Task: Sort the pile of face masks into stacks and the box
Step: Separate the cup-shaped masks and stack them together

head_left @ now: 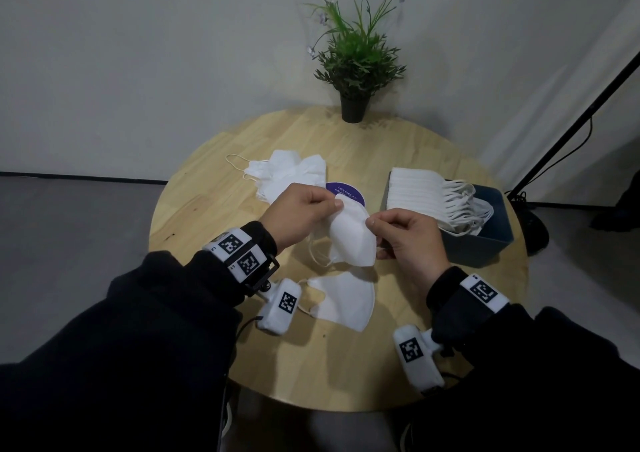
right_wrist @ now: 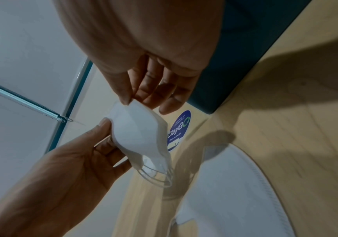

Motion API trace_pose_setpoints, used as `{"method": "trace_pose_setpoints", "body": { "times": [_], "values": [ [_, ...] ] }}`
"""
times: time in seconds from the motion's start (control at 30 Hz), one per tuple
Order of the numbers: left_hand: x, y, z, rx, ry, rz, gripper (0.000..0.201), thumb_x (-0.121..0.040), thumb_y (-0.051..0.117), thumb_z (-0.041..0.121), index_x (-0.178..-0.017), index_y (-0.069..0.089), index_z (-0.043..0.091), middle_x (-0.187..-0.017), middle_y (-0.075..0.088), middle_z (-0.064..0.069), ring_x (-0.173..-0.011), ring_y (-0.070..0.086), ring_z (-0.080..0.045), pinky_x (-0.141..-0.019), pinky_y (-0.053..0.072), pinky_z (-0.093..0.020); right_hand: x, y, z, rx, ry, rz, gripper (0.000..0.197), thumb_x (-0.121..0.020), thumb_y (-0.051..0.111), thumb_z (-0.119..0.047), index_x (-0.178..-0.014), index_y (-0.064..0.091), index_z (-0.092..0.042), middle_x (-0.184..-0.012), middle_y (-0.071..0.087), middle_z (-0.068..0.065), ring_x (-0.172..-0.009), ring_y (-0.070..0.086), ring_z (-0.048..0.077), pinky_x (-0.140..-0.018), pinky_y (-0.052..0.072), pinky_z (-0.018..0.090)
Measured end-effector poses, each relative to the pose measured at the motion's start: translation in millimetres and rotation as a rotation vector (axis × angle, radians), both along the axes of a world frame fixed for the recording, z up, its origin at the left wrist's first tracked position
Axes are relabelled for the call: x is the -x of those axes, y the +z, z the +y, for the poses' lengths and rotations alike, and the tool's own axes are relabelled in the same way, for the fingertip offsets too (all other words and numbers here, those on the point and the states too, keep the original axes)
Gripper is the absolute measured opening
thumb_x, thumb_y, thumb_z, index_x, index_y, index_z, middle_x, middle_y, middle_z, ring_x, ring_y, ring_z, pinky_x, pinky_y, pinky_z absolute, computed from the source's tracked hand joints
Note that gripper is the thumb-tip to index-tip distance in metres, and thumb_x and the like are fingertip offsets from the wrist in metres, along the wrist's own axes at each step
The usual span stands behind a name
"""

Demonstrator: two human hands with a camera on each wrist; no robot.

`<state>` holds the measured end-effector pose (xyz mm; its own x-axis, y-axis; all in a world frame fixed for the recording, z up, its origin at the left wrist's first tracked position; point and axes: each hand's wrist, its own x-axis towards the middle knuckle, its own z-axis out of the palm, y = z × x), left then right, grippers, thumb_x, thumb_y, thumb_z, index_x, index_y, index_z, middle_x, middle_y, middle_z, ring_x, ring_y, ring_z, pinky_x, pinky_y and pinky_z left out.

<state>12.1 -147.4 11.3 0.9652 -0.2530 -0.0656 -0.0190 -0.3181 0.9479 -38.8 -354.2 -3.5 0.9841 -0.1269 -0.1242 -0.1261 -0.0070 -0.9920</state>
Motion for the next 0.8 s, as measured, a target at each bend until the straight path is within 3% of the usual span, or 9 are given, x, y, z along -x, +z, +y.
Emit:
{"method": "trace_pose_setpoints", "body": {
  "times": [0.1, 0.17, 0.23, 0.33, 0.47, 0.67, 0.8],
  "values": [
    [2.5, 6.1, 6.4, -0.100, -0.112, 0.050, 0.007, -0.094, 0.074, 0.023, -0.099, 0.074, 0.018, -0.072, 0.071, 0.012, -0.069, 0.065, -0.006, -0.071, 0.051, -0.025, 0.1, 0.4, -2.6, -0.043, -0.044, 0.021, 0.007, -0.090, 0.076, -0.006, -0.088, 0.076, 0.000, -0.065, 0.067, 0.002, -0.066, 0.058, 0.022, -0.057, 0.052, 0.033],
    [4.0, 6.9, 15.2, -0.234, -0.175, 0.078, 0.023, -0.085, 0.082, 0.018, -0.104, 0.070, 0.022, -0.072, 0.073, 0.006, -0.070, 0.068, -0.012, -0.073, 0.054, -0.030, -0.6, -0.4, -7.9, -0.085, -0.073, 0.057, 0.005, -0.090, 0.076, -0.005, -0.086, 0.076, -0.001, -0.066, 0.066, 0.005, -0.066, 0.057, 0.024, -0.053, 0.052, 0.031],
    [6.9, 8.0, 22.0, -0.283, -0.172, 0.101, 0.029, -0.082, 0.083, 0.008, -0.104, 0.068, 0.019, -0.073, 0.073, -0.005, -0.065, 0.068, -0.016, -0.070, 0.054, -0.032, 0.7, -3.4, -14.7, -0.084, -0.028, 0.124, 0.006, -0.090, 0.076, -0.007, -0.086, 0.077, -0.003, -0.068, 0.067, 0.010, -0.063, 0.059, 0.027, -0.058, 0.054, 0.034],
    [13.6, 8.4, 27.4, -0.241, -0.118, 0.173, 0.026, -0.084, 0.077, -0.001, -0.101, 0.062, 0.010, -0.072, 0.072, -0.014, -0.057, 0.066, -0.018, -0.058, 0.053, -0.027, 9.8, -9.7, -22.3, -0.010, 0.065, 0.264, 0.008, -0.089, 0.078, -0.010, -0.088, 0.076, -0.003, -0.068, 0.068, 0.014, -0.056, 0.060, 0.028, -0.065, 0.054, 0.042],
    [18.0, -2.4, 33.1, -0.288, -0.113, 0.248, 0.019, -0.080, 0.078, -0.004, -0.088, 0.065, 0.008, -0.070, 0.072, -0.017, -0.058, 0.066, -0.025, -0.063, 0.056, -0.034, 21.9, -23.4, -21.7, 0.000, 0.108, 0.373, 0.011, -0.088, 0.075, 0.002, -0.093, 0.069, 0.010, -0.062, 0.061, 0.016, -0.050, 0.055, 0.022, -0.053, 0.049, 0.033],
    [29.3, -17.5, 26.8, -0.438, -0.206, 0.348, 0.013, -0.078, 0.081, -0.002, -0.085, 0.074, 0.007, -0.073, 0.073, -0.013, -0.059, 0.068, -0.021, -0.055, 0.060, -0.031, 29.2, -41.9, -19.1, 0.092, 0.140, 0.448, 0.011, -0.083, 0.077, 0.007, -0.080, 0.067, 0.004, -0.063, 0.059, 0.020, -0.049, 0.051, 0.023, -0.048, 0.042, 0.027],
    [30.4, -23.1, 24.7, -0.482, -0.184, 0.338, 0.012, -0.078, 0.083, 0.001, -0.086, 0.076, 0.007, -0.076, 0.074, -0.011, -0.056, 0.068, -0.017, -0.053, 0.059, -0.029, 29.8, -42.1, -19.1, 0.182, 0.149, 0.457, 0.009, -0.083, 0.078, 0.004, -0.082, 0.069, 0.003, -0.062, 0.065, 0.016, -0.050, 0.050, 0.021, -0.046, 0.034, 0.026]
  ]
}}
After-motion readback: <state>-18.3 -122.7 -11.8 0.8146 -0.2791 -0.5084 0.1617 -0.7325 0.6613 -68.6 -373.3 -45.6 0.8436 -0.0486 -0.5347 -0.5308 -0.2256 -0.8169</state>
